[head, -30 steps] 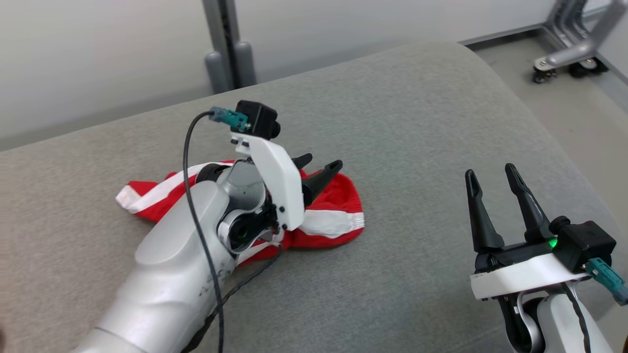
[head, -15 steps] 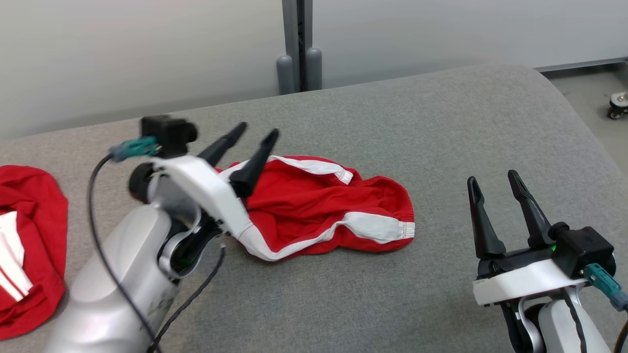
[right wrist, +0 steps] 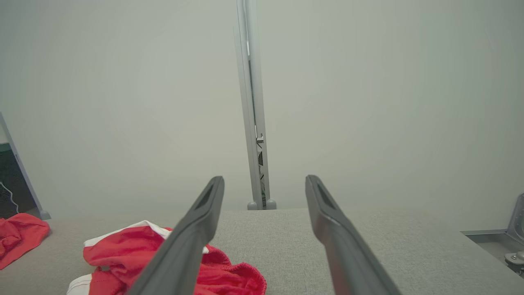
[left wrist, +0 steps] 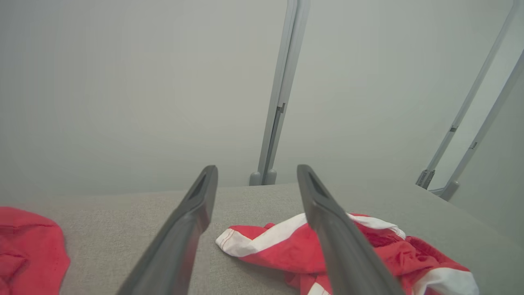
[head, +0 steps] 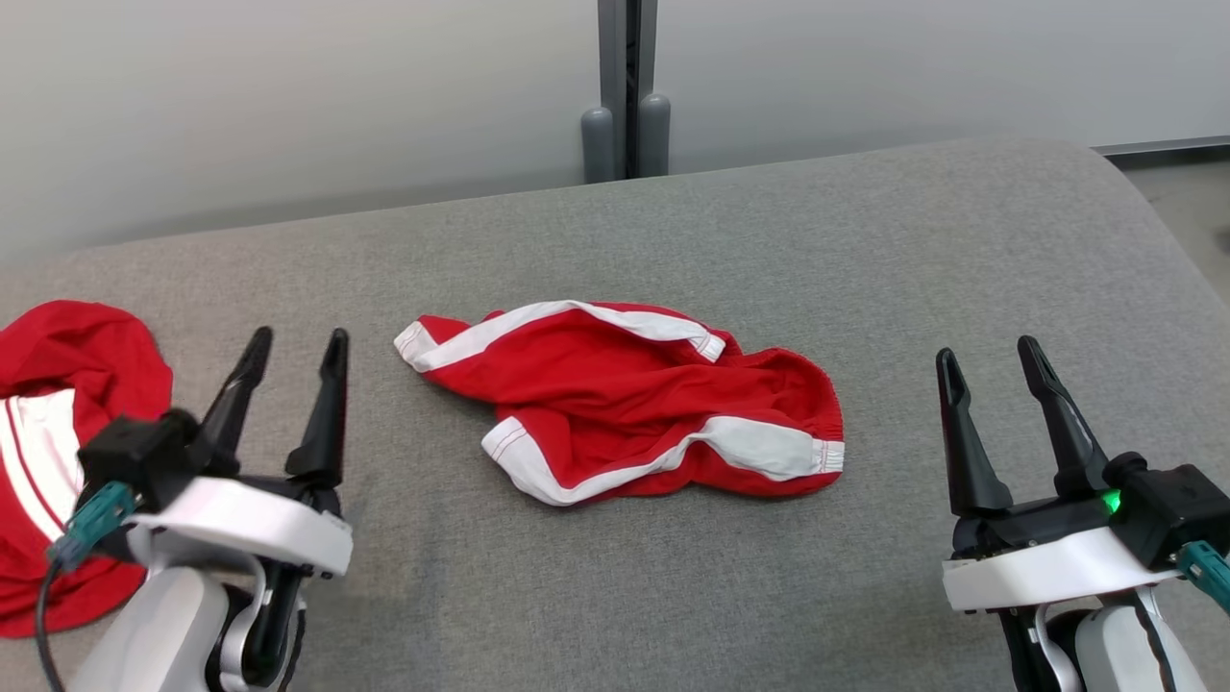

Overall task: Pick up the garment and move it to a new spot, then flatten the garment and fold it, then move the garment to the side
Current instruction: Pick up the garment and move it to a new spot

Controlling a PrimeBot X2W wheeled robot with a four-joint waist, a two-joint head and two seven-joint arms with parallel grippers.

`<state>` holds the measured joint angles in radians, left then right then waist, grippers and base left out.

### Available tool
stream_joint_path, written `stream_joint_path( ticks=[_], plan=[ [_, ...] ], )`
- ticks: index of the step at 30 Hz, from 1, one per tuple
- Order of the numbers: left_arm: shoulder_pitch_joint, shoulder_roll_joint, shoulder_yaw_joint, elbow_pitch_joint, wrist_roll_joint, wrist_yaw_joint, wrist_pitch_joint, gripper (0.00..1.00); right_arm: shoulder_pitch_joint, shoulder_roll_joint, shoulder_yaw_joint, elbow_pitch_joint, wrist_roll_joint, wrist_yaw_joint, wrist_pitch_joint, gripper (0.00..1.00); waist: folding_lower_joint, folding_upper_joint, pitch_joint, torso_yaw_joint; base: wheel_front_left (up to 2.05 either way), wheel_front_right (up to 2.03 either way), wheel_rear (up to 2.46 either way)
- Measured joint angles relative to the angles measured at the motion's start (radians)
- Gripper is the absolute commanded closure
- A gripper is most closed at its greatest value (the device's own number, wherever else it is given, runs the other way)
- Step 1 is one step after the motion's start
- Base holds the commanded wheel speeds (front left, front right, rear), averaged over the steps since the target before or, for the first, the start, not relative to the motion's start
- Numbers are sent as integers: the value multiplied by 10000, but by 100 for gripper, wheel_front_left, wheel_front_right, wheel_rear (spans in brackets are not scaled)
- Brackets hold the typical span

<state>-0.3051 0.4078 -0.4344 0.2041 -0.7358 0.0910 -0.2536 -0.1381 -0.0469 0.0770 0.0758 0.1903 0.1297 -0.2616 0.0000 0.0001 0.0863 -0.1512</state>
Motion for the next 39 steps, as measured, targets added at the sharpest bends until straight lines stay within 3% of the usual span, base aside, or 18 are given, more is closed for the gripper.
stream_joint_path(
  ticks=[4,7,13,21,29,39],
  plan=[
    [826,-305,1091,-675,704,240,-88,0,51,0,-92,-242,69,-2,0,0,0,0,80,121,0,0,0],
    [1460,-848,1785,-1139,1325,134,-107,0,140,-4,-127,-305,113,-2,0,0,0,0,126,217,0,0,0],
    [2522,-1816,3091,-1756,2652,-297,-107,0,431,2,-215,-349,115,-2,0,0,-1,0,56,288,0,0,0],
    [3290,-2978,3994,-1806,3948,-1112,-109,0,569,-2,-343,-598,190,-2,0,0,0,0,132,342,0,0,0],
    [3172,-3358,4452,-1331,4372,-1783,-109,0,569,-2,-345,-564,127,0,0,0,0,0,86,396,0,0,0],
    [3151,-3542,4648,-1057,4543,-2048,-109,0,568,0,-318,-412,113,0,0,0,0,0,-16,267,0,0,0]
  ],
)
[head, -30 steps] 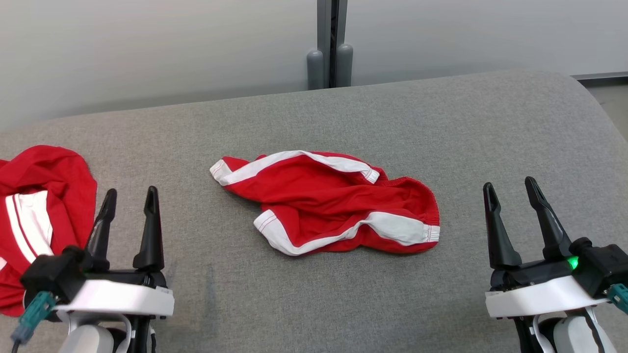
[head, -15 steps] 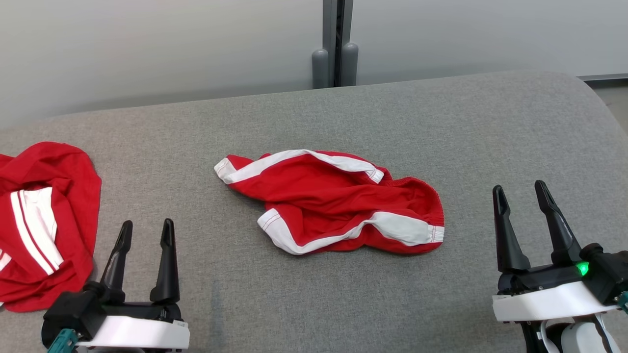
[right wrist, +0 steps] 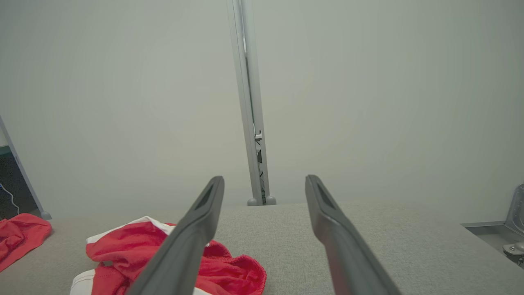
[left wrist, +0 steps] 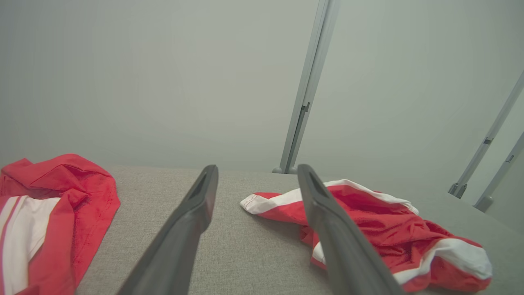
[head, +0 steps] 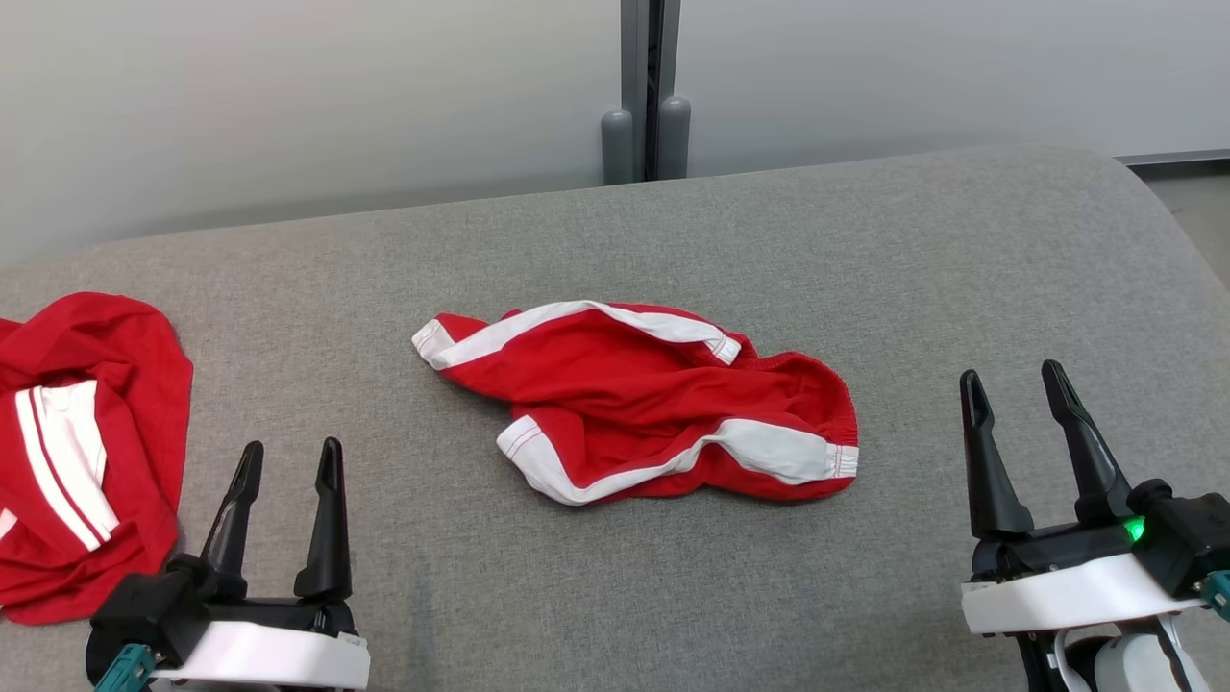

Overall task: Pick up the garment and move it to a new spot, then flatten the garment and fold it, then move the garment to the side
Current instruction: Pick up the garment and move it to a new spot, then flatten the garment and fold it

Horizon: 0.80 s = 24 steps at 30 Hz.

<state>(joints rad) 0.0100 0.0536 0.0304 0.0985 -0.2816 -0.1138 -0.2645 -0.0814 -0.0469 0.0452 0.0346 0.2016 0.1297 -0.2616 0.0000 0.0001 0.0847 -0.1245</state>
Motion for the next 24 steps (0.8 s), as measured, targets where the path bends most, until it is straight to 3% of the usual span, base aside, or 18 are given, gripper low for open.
stream_joint_path(
  ticks=[16,24],
  plan=[
    [13,-36,15,311,90,-92,0,0,83,0,-4,146,-46,0,0,0,0,0,-361,-32,0,0,0],
    [-461,84,-646,1708,-539,-128,514,0,-198,-408,625,2057,165,0,0,0,0,0,-286,-84,0,0,0]
  ],
)
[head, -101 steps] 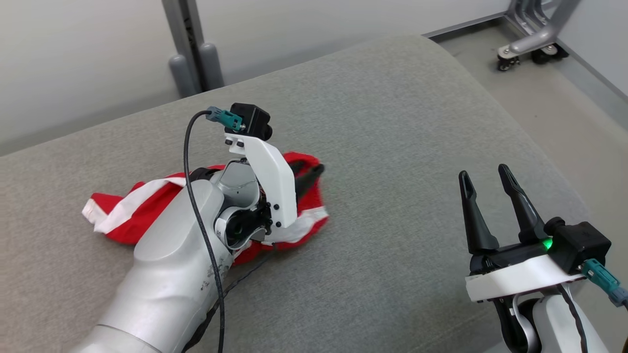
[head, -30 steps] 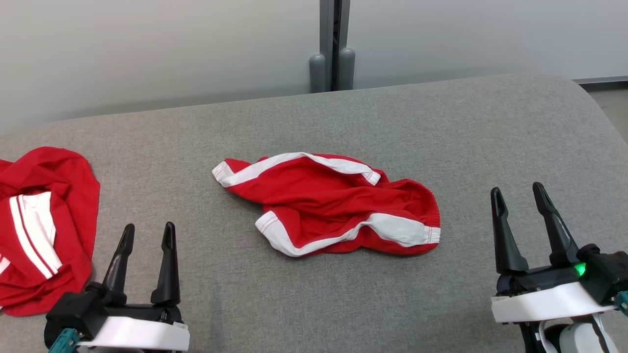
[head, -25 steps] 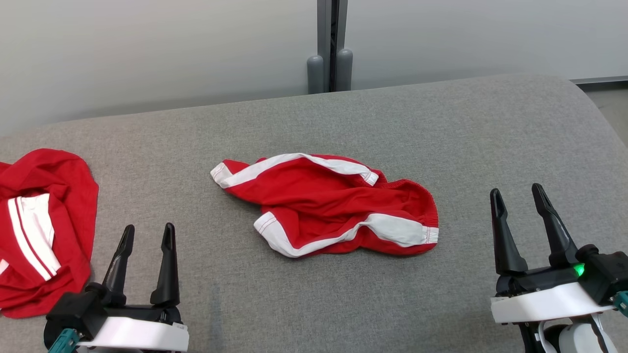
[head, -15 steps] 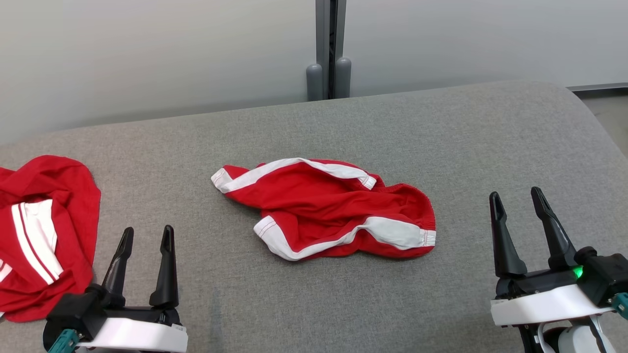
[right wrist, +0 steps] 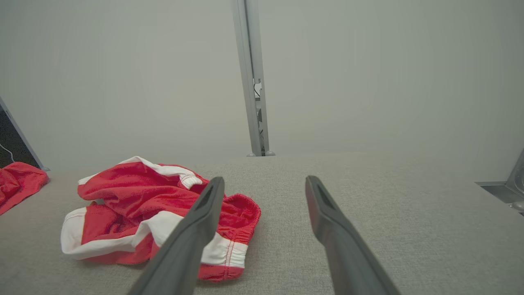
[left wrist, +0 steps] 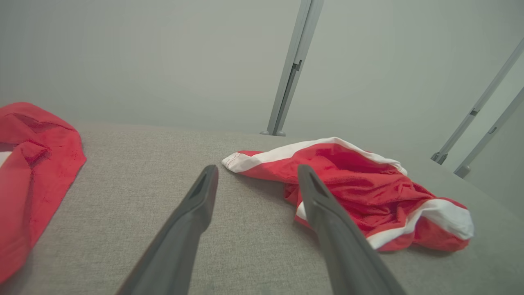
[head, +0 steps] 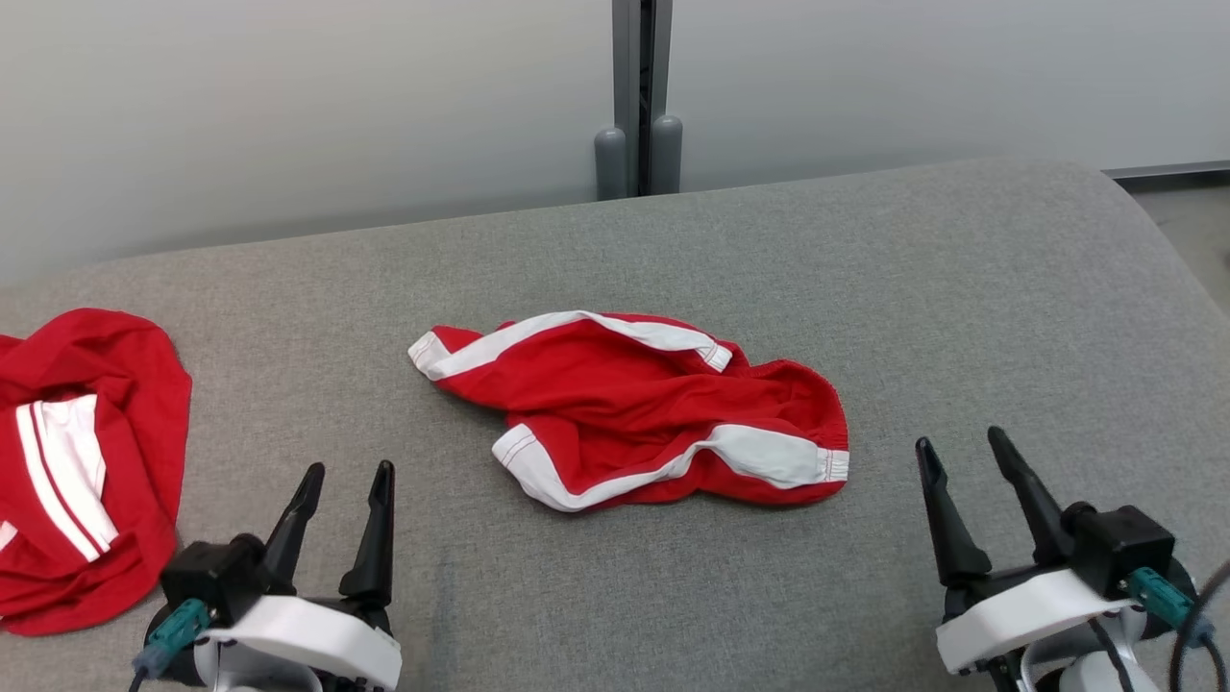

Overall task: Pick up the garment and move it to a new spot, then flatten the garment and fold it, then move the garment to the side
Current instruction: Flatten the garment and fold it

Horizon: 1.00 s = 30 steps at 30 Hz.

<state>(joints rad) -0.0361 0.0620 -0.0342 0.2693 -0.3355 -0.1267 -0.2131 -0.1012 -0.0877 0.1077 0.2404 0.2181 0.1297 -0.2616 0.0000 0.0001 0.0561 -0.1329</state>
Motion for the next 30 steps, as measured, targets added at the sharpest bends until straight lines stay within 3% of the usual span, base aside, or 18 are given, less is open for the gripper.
stream_joint_path(
  ticks=[4,10,22,30],
  plan=[
    [-749,447,-596,259,-460,-31,1035,0,-780,-282,974,1891,1049,0,341,0,0,0,304,-73,0,0,0],
    [-1491,869,-1294,259,-1003,-31,2514,0,-1987,-479,2073,2869,2794,-2,1231,0,0,0,794,-225,0,0,0],
    [-2629,1624,-2483,-127,-1691,-31,4938,0,-3111,-1312,3693,3521,4661,-2,2621,0,0,0,1330,-169,0,0,0],
    [-3329,1699,-3331,-77,-2048,-31,5875,0,-3572,-1494,4422,3731,5358,-2,2771,0,0,-1,1796,-67,0,0,0]
  ],
)
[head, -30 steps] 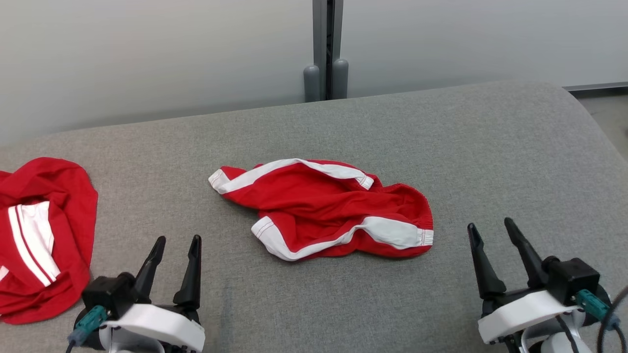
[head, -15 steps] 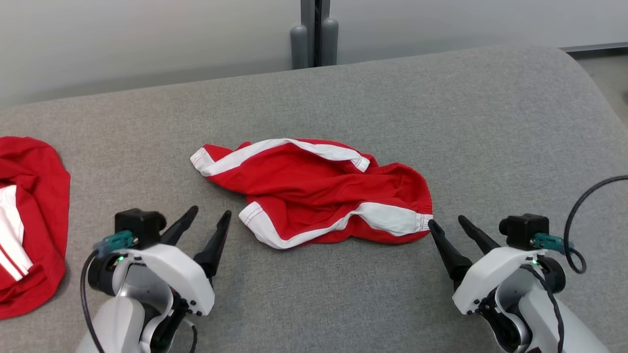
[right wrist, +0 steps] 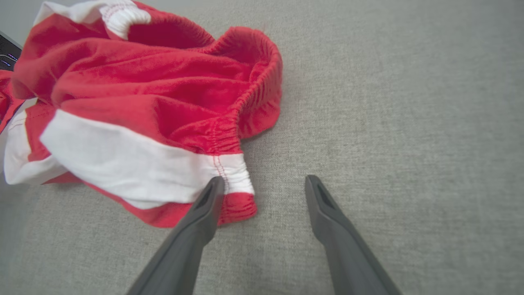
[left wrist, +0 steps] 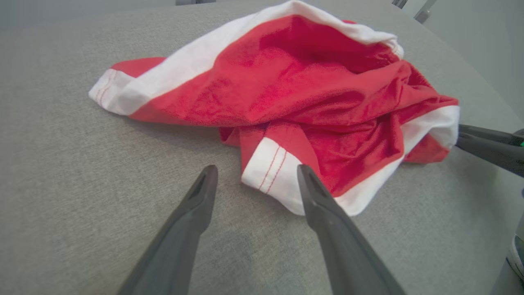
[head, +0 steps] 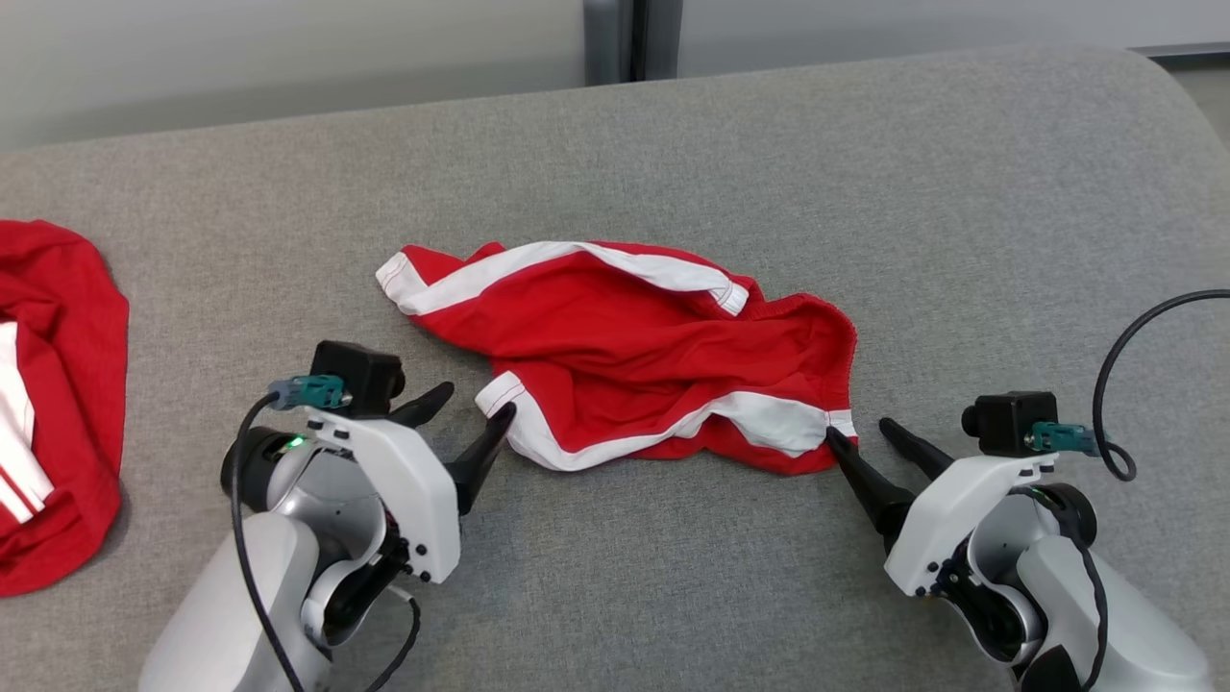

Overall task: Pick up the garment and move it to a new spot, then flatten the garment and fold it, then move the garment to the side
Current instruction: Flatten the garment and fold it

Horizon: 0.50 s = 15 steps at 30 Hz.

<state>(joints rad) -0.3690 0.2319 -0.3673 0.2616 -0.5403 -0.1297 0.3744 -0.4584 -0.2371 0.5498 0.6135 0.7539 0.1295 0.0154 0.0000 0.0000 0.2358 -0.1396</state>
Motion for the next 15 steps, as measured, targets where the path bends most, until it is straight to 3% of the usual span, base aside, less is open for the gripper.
stream_joint_path(
  ticks=[11,13,14,15],
  plan=[
    [-965,136,-1108,454,-686,0,257,0,-588,-190,773,157,700,2,-173,2,-1,1,534,139,0,0,0],
    [-1058,184,-1218,556,-790,0,257,0,-678,-222,892,176,848,2,-176,24,0,1,584,153,0,0,0],
    [-1102,217,-1260,593,-830,0,265,24,-706,-230,955,188,917,0,-176,42,0,0,596,157,0,0,0],
    [-1109,253,-1312,619,-880,0,272,48,-729,-236,1024,198,997,0,-178,53,0,1,606,160,0,0,0]
  ],
)
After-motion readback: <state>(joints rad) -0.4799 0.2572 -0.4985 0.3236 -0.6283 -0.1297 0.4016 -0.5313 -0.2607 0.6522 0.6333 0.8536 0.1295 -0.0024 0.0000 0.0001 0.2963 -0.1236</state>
